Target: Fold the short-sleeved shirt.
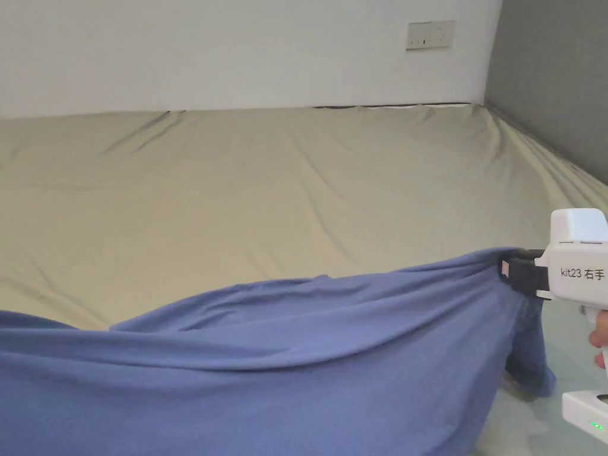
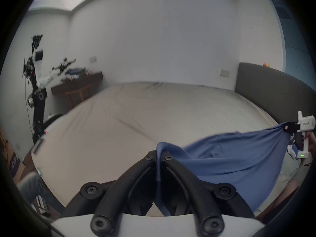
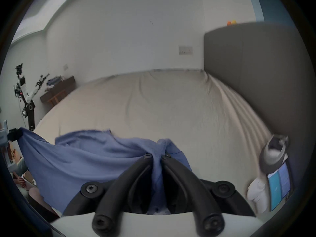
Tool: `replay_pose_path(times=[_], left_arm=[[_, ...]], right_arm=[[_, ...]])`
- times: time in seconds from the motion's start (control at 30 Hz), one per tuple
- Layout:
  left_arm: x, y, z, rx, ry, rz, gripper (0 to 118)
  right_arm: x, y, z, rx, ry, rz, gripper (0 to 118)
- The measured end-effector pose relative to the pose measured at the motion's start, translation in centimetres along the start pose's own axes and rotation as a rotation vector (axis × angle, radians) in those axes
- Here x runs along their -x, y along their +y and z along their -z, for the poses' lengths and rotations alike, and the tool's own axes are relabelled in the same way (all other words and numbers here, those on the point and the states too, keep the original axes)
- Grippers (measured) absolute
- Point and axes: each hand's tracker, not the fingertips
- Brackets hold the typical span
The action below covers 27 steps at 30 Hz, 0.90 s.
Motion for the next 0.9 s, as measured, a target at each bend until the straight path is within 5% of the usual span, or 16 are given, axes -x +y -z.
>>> replay_pose_path(times=[0.3,0.5,0.77,0.9], left_arm=[[5.5,11.1,-3.7,-0.199,0.096,-0.128,1],[3.9,16.0,-4.2,-0.308,0.133,-0.07,1],[1.8,23.1,3.5,-0.318,0.199,0.036,1],[0.6,26.4,8.4,-0.36,0.227,0.042,1]], right_arm=[[1.2,10.9,-9.1,-0.238,-0.049,-0.12,2],[2.0,16.1,-11.3,-0.366,-0.132,-0.186,2],[1.9,23.2,-6.9,-0.413,-0.205,-0.152,2],[2.1,27.1,-2.7,-0.452,-0.306,-0.219,2]])
